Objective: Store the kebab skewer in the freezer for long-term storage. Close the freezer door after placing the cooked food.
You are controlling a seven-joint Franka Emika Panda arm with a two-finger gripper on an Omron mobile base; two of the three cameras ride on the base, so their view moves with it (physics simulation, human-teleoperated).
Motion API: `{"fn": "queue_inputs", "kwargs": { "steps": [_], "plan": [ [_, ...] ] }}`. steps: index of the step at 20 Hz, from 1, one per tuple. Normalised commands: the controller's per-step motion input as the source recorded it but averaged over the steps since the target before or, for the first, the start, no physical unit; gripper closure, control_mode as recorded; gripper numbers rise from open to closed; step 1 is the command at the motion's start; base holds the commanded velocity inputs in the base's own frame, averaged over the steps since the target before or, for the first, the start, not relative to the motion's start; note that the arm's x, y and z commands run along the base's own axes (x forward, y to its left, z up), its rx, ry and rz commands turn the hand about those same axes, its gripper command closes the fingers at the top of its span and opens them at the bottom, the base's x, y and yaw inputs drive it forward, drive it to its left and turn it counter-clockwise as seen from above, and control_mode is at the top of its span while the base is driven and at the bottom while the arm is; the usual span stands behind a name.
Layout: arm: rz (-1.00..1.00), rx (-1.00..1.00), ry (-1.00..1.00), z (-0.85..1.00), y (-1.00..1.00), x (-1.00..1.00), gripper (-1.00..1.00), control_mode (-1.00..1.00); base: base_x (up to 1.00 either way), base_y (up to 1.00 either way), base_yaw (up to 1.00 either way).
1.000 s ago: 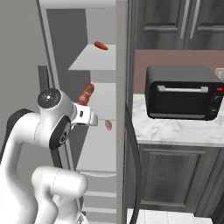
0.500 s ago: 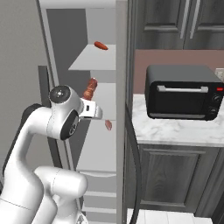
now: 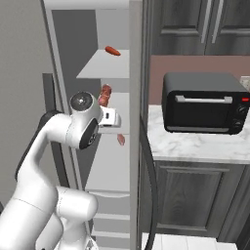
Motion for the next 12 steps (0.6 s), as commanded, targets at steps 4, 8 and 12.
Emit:
{"fn": "queue_inputs", "kwargs": {
  "steps": [4, 8, 12],
  "plan": [
    [0.07, 0.0, 0.0, -0.07, -0.14, 0.23, 1.0, -1.0, 0.0, 0.0, 0.0],
    [0.0, 0.0, 0.0, 0.0, 0.02, 0.17, 1.0, -1.0, 0.0, 0.0, 0.0],
    [0.0, 0.0, 0.0, -0.03, 0.06, 0.21, 1.0, -1.0, 0.0, 0.0, 0.0]
  ]
}}
